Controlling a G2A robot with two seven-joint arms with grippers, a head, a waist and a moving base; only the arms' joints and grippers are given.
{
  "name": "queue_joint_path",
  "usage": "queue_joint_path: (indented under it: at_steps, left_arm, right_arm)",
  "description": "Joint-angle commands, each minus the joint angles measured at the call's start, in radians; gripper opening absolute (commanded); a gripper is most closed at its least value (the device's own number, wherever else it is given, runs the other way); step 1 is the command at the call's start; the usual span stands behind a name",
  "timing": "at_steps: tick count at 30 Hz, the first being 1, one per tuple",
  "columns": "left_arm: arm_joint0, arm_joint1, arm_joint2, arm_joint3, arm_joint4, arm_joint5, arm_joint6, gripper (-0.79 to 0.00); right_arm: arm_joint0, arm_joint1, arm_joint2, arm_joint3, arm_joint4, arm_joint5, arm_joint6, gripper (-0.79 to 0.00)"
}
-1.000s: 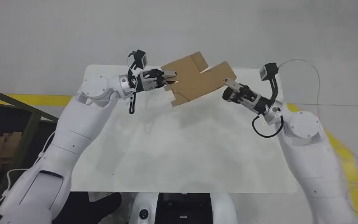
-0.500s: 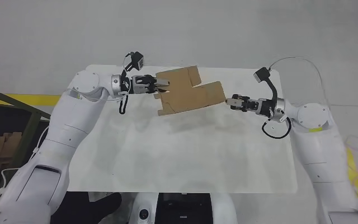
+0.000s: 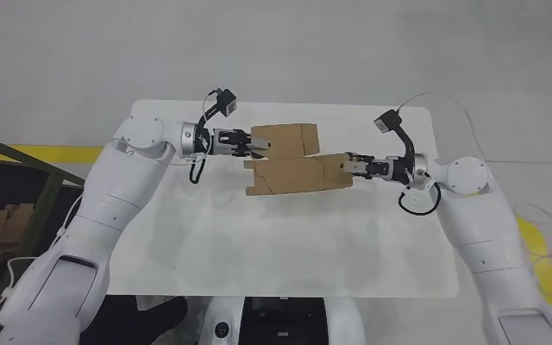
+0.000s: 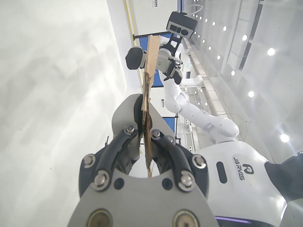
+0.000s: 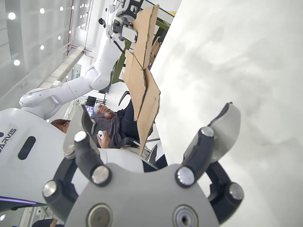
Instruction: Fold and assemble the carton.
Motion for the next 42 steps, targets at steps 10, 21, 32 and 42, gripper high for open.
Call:
queue_joint_path:
  at_steps: [10, 21, 32, 42]
  left_arm:
    - [-0.005, -0.009, 0.008, 0.004, 0.003, 0.002, 0.015, -0.785]
    - [-0.009, -0.014, 0.010, 0.002, 0.028, -0.001, 0.028, -0.785]
    - [-0.006, -0.017, 0.003, -0.001, 0.033, 0.000, 0.031, -0.785]
    - [0.001, -0.017, -0.009, -0.008, 0.039, 0.001, 0.033, -0.785]
  right_arm:
    - [0.025, -0.015, -0.070, 0.016, 0.043, 0.005, 0.008, -0.006]
    - [0.044, -0.022, -0.103, 0.027, 0.062, -0.008, 0.018, -0.246]
    - [0.051, -0.022, -0.117, 0.037, 0.050, 0.001, 0.009, -0.477]
    - [0.056, -0.022, -0.126, 0.047, 0.048, 0.017, 0.008, -0.748]
